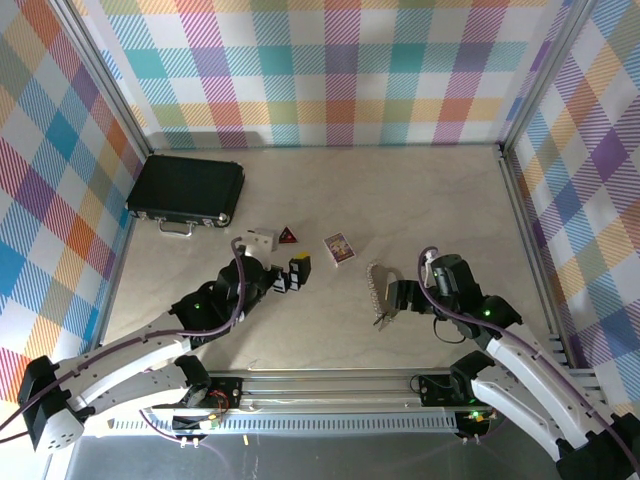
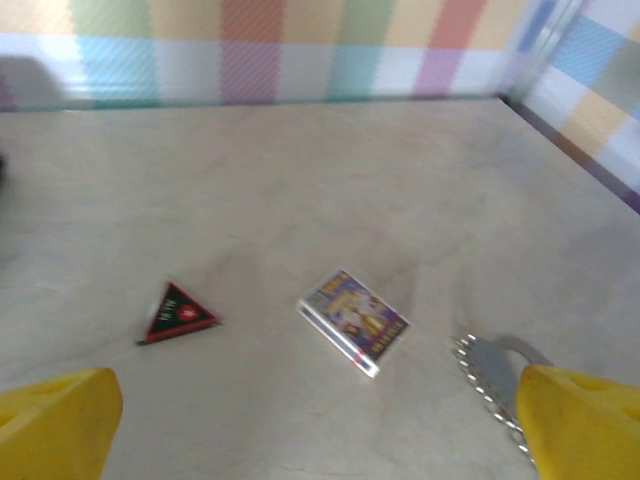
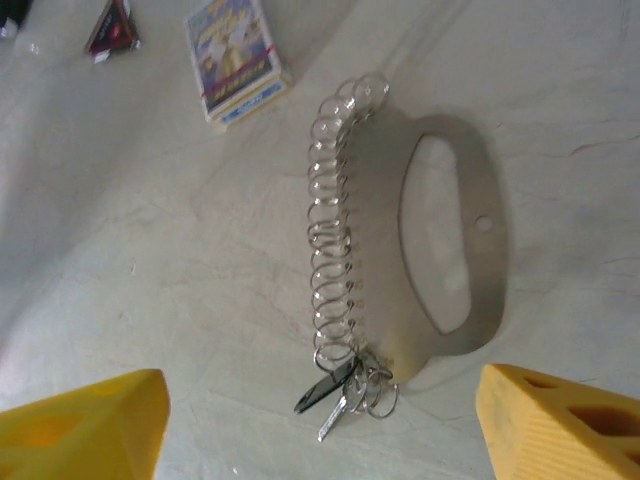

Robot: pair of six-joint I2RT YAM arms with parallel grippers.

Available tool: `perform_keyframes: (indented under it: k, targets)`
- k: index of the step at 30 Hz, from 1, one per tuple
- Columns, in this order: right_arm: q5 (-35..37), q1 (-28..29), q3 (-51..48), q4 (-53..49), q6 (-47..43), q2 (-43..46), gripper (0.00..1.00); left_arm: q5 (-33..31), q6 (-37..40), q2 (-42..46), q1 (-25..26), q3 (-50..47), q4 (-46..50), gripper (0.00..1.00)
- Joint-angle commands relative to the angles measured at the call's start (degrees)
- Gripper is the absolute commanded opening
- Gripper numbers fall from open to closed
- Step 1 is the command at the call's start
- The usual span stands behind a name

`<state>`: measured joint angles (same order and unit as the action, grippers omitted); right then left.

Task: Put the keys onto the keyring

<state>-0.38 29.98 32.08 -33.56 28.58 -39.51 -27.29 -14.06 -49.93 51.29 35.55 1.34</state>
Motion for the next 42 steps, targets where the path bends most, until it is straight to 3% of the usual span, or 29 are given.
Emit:
perform_keyframes:
  k: [1, 2, 10, 20, 26, 31, 42]
  targets:
    - [5.0, 0.3, 2.2, -0.2, -3.6, 1.7, 0.9, -9.4, 2.5, 2.5, -1.0, -3.4, -1.4, 1.0]
    - [6.1, 0.2, 2.2, 0.2, -4.1, 1.9, 0.98, -10.6, 3.5, 2.7, -1.1, -4.3, -2.5, 1.0]
    - [17.1, -0.4, 4.3, 2.6, -8.0, 0.6, 0.99, -30.0, 7.3, 1.1, -2.1, -9.8, -10.5, 1.0]
    - [25.5, -4.2, 2.8, 8.7, -10.8, -0.8, 0.99, -40.6, 14.3, -3.8, -5.2, -15.5, -22.0, 1.0]
    - [30.6, -4.8, -2.2, 17.1, -13.2, 1.9, 0.99, -36.3, 22.3, -5.6, -10.8, -18.7, -34.5, 1.0]
    - [32.0, -5.6, -7.3, 23.9, -19.5, 5.7, 0.99, -32.0, 23.0, -12.4, -16.9, -20.3, -41.9, 1.0]
    - [29.8, -7.5, -16.6, 37.7, -28.2, 8.5, 0.99, -28.9, 26.8, -30.4, -21.7, -20.1, -59.1, 1.0]
